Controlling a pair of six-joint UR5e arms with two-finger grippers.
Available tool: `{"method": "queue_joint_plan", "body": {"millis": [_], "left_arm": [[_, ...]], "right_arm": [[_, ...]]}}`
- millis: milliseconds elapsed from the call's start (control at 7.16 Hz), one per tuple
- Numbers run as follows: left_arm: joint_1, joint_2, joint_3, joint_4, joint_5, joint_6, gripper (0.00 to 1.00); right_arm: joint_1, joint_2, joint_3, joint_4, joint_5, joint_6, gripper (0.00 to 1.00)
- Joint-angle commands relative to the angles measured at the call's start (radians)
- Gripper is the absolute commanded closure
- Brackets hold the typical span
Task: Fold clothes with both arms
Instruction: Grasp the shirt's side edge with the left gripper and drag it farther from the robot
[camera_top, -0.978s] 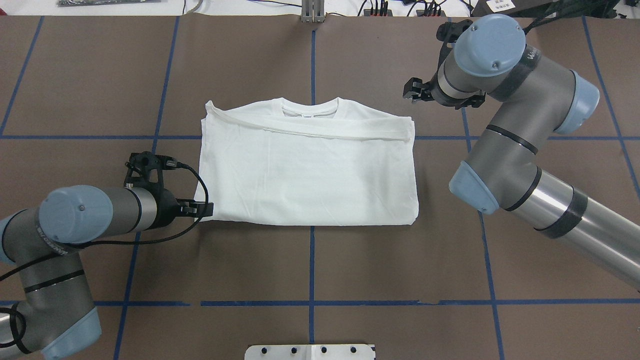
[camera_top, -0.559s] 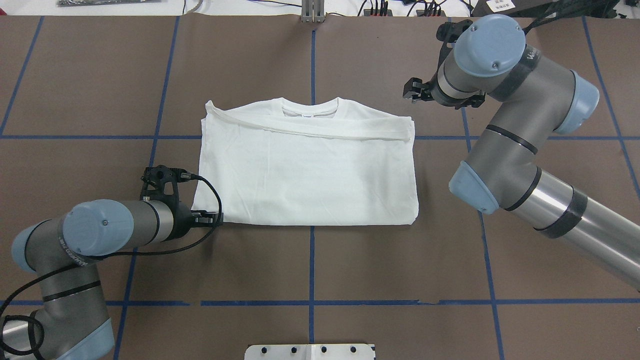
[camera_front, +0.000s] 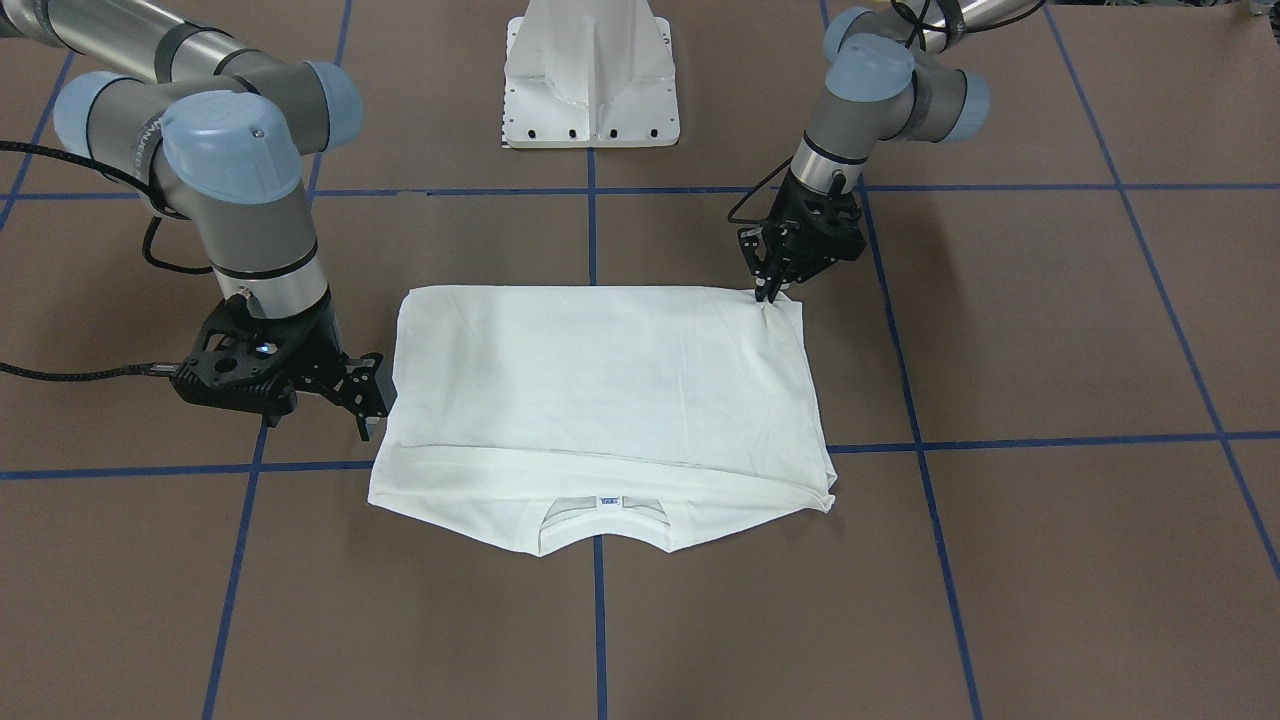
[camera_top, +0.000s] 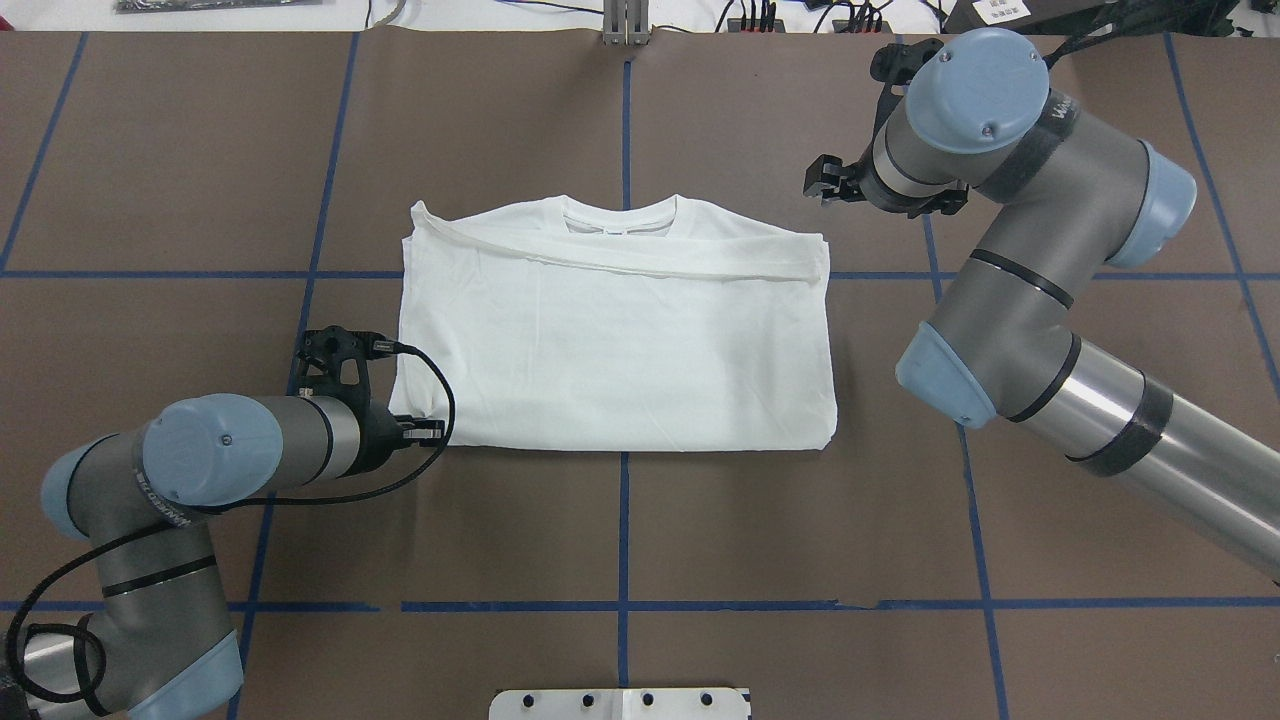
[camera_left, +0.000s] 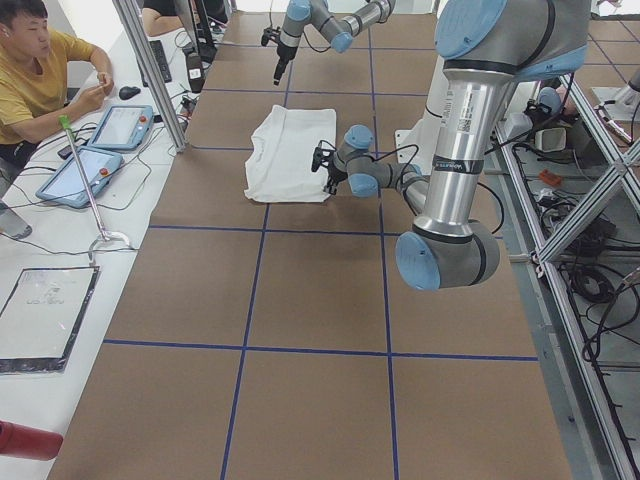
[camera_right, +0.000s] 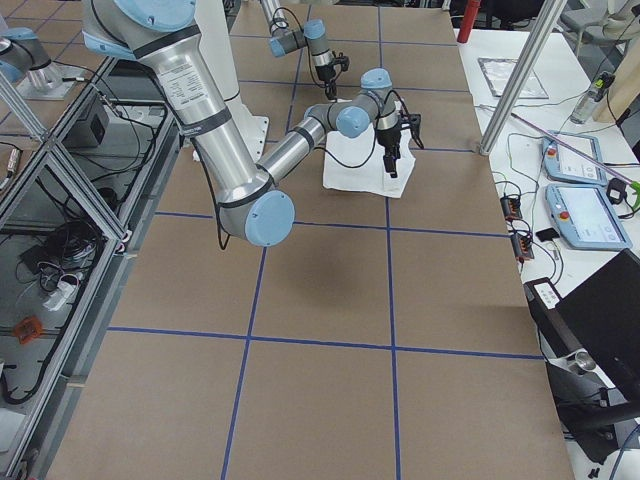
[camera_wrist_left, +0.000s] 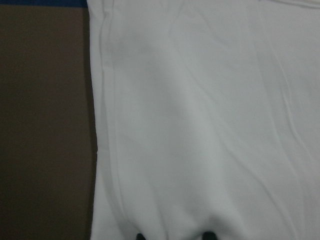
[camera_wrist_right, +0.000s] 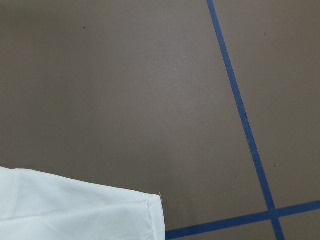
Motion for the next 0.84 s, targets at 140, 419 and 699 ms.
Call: {"method": "queue_joint_plan", "body": {"millis": [140,419,699], "left_arm": [[-0.106,0.079,-0.020,-0.003,-0.005,0.171,1.00],[-0.283,0.089,0.030,-0.005,-0.009,0.413,1.00],[-0.425,-0.070,0.230,-0.003,-0.014,0.542,1.00]], "right_arm": [[-0.001,0.000,0.001,0.000,0.000,0.000,0.00],[-0.004,0.003,0.005,0.002,0.000,0.011,0.00],[-0.034,0.003,0.037,0.000,-0.003,0.037,0.00]]}}
